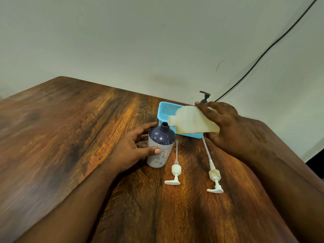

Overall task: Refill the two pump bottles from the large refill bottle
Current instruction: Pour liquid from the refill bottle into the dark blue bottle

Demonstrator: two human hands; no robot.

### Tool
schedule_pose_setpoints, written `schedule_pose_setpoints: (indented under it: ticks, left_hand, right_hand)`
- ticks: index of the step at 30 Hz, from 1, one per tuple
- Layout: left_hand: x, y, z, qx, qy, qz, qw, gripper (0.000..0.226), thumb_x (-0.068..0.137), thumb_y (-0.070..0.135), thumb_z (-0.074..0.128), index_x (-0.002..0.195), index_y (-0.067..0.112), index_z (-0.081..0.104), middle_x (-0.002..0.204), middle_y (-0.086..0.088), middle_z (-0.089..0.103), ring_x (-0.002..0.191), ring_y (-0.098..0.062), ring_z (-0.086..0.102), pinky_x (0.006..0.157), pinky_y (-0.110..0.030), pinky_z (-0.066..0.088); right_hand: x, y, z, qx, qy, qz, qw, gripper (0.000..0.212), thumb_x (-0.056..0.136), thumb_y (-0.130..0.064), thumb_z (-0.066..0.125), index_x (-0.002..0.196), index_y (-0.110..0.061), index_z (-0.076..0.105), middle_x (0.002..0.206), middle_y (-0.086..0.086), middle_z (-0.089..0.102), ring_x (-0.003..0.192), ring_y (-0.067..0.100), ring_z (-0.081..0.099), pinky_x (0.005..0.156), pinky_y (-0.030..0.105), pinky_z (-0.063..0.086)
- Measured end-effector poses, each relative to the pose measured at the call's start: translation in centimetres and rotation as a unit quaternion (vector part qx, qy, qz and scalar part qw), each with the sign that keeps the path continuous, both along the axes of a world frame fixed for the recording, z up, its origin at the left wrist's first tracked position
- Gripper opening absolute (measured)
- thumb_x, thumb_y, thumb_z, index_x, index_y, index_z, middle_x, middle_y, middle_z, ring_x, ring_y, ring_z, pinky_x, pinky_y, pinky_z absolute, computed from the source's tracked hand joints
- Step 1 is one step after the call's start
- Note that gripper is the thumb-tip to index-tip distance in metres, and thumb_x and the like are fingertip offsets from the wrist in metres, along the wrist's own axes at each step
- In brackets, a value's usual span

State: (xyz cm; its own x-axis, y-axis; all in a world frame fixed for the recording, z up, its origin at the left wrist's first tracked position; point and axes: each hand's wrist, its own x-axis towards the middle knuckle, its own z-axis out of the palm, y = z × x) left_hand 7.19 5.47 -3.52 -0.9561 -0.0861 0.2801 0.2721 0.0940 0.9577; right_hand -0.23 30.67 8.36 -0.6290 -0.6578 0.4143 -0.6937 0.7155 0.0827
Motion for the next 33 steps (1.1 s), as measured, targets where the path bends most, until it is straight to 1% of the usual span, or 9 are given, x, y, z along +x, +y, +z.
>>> schedule_pose_setpoints:
  ticks: [3, 5, 10, 14, 16, 21, 27, 33]
  left_hand:
    - [0.0, -0.1, -0.1, -0.004, -0.005, 0.000, 1.000, 0.078, 0.069, 0.013, 0.084, 0.137, 0.031, 0.051, 0.136, 0.009, 0.056, 0.124, -0.010, 0.055, 0.095, -0.034, 0.054]
    - [0.0, -0.1, -0.1, -0.004, -0.007, -0.001, 1.000, 0.077, 0.070, 0.012, 0.083, 0.137, 0.031, 0.050, 0.137, 0.009, 0.056, 0.125, -0.011, 0.054, 0.096, -0.034, 0.053]
    - [0.0, -0.1, 0.0, -0.006, -0.003, 0.003, 1.000, 0.077, 0.069, 0.013, 0.083, 0.137, 0.031, 0.051, 0.134, 0.011, 0.057, 0.121, -0.005, 0.055, 0.088, -0.021, 0.054]
    - [0.1, 0.0, 0.1, -0.006, -0.001, 0.005, 1.000, 0.075, 0.071, 0.009, 0.082, 0.136, 0.031, 0.051, 0.133, 0.011, 0.057, 0.118, 0.000, 0.056, 0.082, -0.013, 0.052]
    - [0.1, 0.0, 0.1, -0.005, -0.002, 0.005, 1.000, 0.075, 0.071, 0.009, 0.082, 0.136, 0.032, 0.051, 0.133, 0.011, 0.057, 0.117, 0.002, 0.056, 0.083, -0.014, 0.052]
    - [0.1, 0.0, 0.1, -0.002, -0.007, 0.005, 1.000, 0.075, 0.072, 0.009, 0.082, 0.136, 0.033, 0.051, 0.133, 0.012, 0.057, 0.119, -0.001, 0.055, 0.084, -0.017, 0.054]
    - [0.0, -0.1, 0.0, -0.001, -0.009, 0.001, 1.000, 0.076, 0.072, 0.009, 0.082, 0.137, 0.032, 0.050, 0.135, 0.012, 0.056, 0.122, -0.005, 0.054, 0.087, -0.019, 0.054]
    - [0.0, 0.0, 0.0, -0.008, -0.006, 0.000, 1.000, 0.076, 0.072, 0.008, 0.082, 0.137, 0.031, 0.050, 0.135, 0.011, 0.056, 0.120, -0.002, 0.055, 0.084, -0.014, 0.053]
  right_hand:
    - [0.0, 0.0, 0.0, 0.005, -0.003, -0.003, 1.000, 0.089, 0.076, -0.019, 0.077, 0.147, -0.028, 0.025, 0.143, 0.013, 0.041, 0.131, 0.033, 0.033, 0.104, 0.051, 0.034]
    - [0.0, 0.0, 0.0, 0.007, -0.005, -0.003, 1.000, 0.089, 0.075, -0.019, 0.077, 0.147, -0.028, 0.025, 0.143, 0.013, 0.042, 0.131, 0.033, 0.033, 0.104, 0.052, 0.036]
    - [0.1, -0.1, 0.3, 0.004, -0.006, 0.003, 1.000, 0.088, 0.075, -0.016, 0.078, 0.147, -0.025, 0.027, 0.141, 0.015, 0.043, 0.130, 0.035, 0.035, 0.103, 0.052, 0.035]
    - [0.2, -0.2, 0.3, 0.005, -0.008, 0.003, 1.000, 0.088, 0.076, -0.016, 0.076, 0.147, -0.026, 0.026, 0.142, 0.014, 0.042, 0.131, 0.034, 0.033, 0.104, 0.050, 0.034]
    - [0.3, -0.3, 0.3, 0.007, -0.007, -0.001, 1.000, 0.087, 0.077, -0.017, 0.075, 0.147, -0.028, 0.023, 0.144, 0.012, 0.040, 0.133, 0.032, 0.031, 0.106, 0.049, 0.033]
    - [0.8, -0.3, 0.6, 0.012, -0.011, -0.007, 1.000, 0.086, 0.079, -0.017, 0.073, 0.147, -0.029, 0.022, 0.146, 0.011, 0.038, 0.135, 0.031, 0.028, 0.108, 0.048, 0.031]
    - [0.9, -0.4, 0.7, 0.021, -0.006, -0.012, 1.000, 0.088, 0.079, -0.018, 0.073, 0.148, -0.030, 0.020, 0.146, 0.011, 0.037, 0.135, 0.031, 0.028, 0.107, 0.049, 0.033]
    - [1.0, -0.4, 0.9, 0.027, -0.003, -0.015, 1.000, 0.087, 0.079, -0.018, 0.073, 0.148, -0.029, 0.021, 0.147, 0.011, 0.037, 0.135, 0.032, 0.028, 0.107, 0.050, 0.032]
